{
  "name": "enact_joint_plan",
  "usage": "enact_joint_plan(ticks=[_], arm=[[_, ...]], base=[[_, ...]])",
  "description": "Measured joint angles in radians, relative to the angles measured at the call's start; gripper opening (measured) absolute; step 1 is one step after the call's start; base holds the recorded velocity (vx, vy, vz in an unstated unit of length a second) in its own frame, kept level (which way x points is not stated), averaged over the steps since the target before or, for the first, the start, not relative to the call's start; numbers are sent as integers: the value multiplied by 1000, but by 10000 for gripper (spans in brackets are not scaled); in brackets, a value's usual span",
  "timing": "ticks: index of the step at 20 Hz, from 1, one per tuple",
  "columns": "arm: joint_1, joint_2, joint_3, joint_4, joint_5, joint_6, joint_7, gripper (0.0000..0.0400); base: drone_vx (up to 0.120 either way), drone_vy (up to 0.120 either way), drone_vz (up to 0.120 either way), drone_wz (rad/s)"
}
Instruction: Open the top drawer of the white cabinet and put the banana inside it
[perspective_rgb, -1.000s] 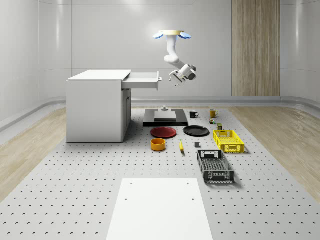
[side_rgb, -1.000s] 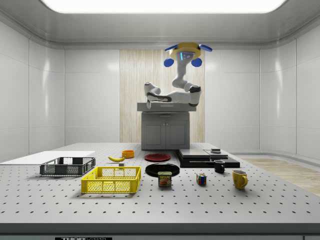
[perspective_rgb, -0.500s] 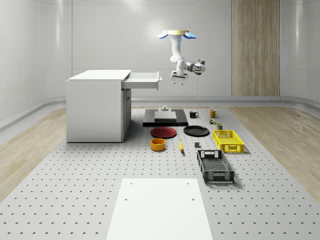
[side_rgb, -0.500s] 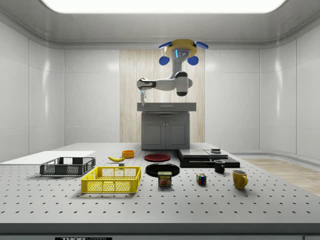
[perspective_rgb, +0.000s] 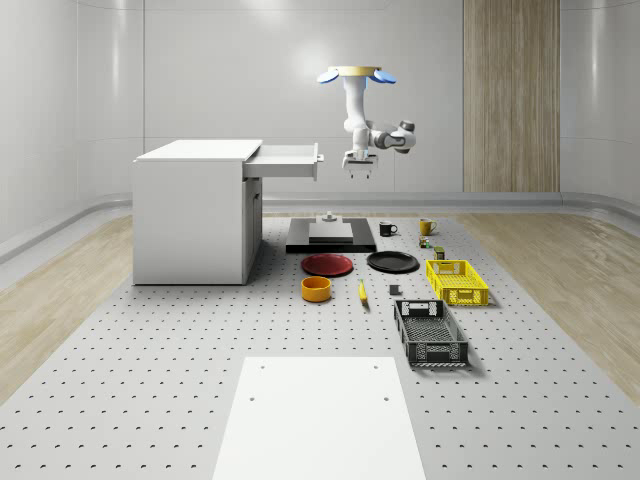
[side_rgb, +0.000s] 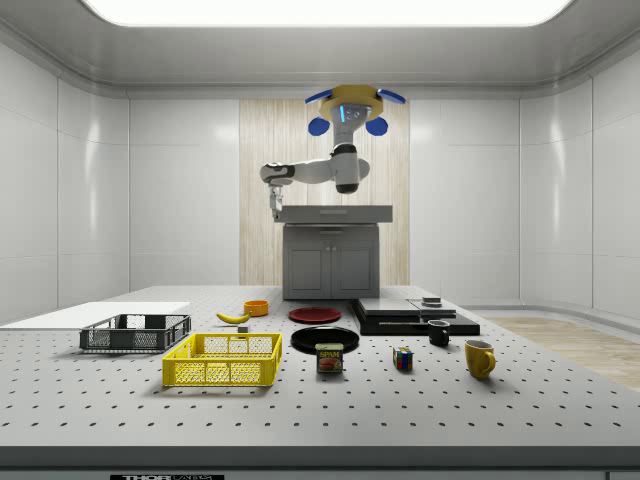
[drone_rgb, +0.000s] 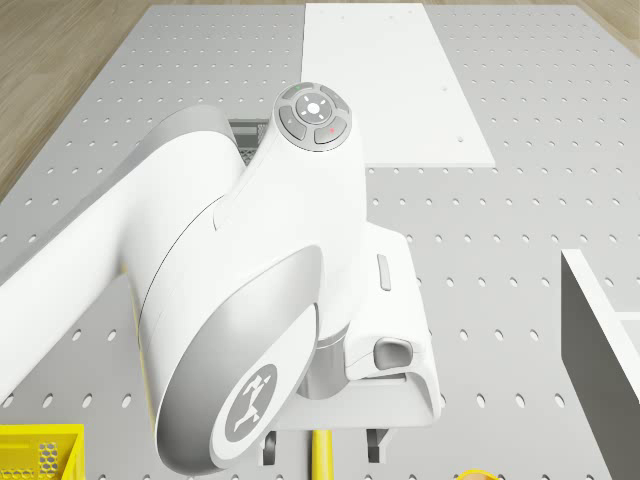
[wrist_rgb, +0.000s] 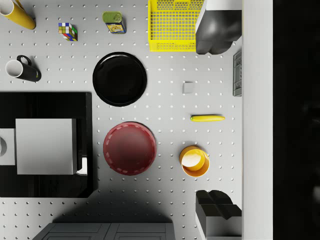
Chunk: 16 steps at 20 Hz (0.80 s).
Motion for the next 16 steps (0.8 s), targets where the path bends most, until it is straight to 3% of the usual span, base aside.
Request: enact_joint_plan(ticks=[16], arm=[[18,-77,-3,2,-26,56,-18,400]], base=[[120,0,-120,0]])
